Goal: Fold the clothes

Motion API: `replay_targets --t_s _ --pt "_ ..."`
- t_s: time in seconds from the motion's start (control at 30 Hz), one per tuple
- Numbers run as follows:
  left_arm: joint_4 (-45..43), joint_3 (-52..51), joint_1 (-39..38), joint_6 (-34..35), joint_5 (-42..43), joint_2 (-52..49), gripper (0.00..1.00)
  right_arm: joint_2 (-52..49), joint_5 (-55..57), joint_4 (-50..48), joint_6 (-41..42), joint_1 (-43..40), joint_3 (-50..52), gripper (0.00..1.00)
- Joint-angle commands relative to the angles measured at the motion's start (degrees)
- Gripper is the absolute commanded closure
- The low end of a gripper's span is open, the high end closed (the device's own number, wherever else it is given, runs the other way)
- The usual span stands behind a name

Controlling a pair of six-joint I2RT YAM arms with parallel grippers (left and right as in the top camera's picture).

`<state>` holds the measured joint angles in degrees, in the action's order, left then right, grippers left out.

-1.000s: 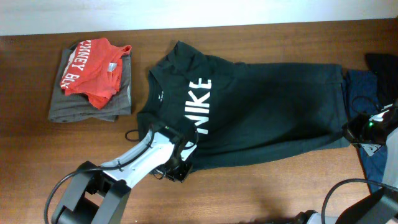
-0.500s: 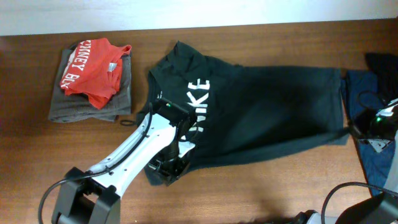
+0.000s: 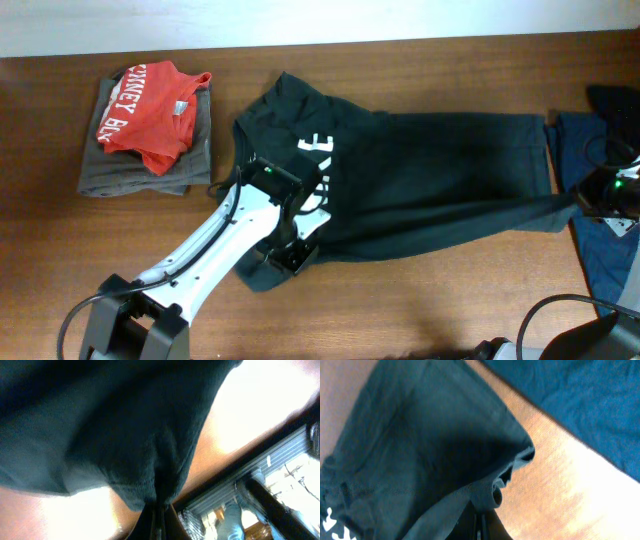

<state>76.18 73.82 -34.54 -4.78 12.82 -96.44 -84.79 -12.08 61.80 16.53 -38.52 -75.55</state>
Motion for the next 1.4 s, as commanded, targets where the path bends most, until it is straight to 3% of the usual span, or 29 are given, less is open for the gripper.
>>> replay_targets --t_s 0.0,0.2,0.4,0.53,0.9,1.2,1.37 --pt "-3.15 0.76 0.20 -0.90 -3.23 1.53 1.00 0.72 0.52 -1.46 0.46 0.33 -1.25 0.96" --pt "-4.72 0.81 0.20 1.07 -10.05 1.55 1.00 -0.79 0.74 0.61 0.42 0.24 -1.20 0.96" --pt "6.29 2.29 0.20 1.01 -3.96 1.60 1.00 -0.81 12.00 13.05 0.46 0.24 -1.22 0.96" --pt "7.23 2.29 0.17 0.83 0.50 1.60 1.00 -0.81 13.97 17.05 0.46 0.26 0.13 0.96" --pt "8.26 2.29 0.20 0.85 -2.67 1.60 1.00 -0.83 14.27 9.53 1.88 0.20 12.24 0.96" --pt "-2.95 2.29 1.14 0.79 -6.10 1.55 1.00 -0.83 8.13 3.04 2.60 0.22 12.24 0.96" --pt "-7.74 2.29 2.43 -0.11 -12.11 1.53 1.00 -0.87 4.85 -0.63 2.60 0.26 12.24 0.96"
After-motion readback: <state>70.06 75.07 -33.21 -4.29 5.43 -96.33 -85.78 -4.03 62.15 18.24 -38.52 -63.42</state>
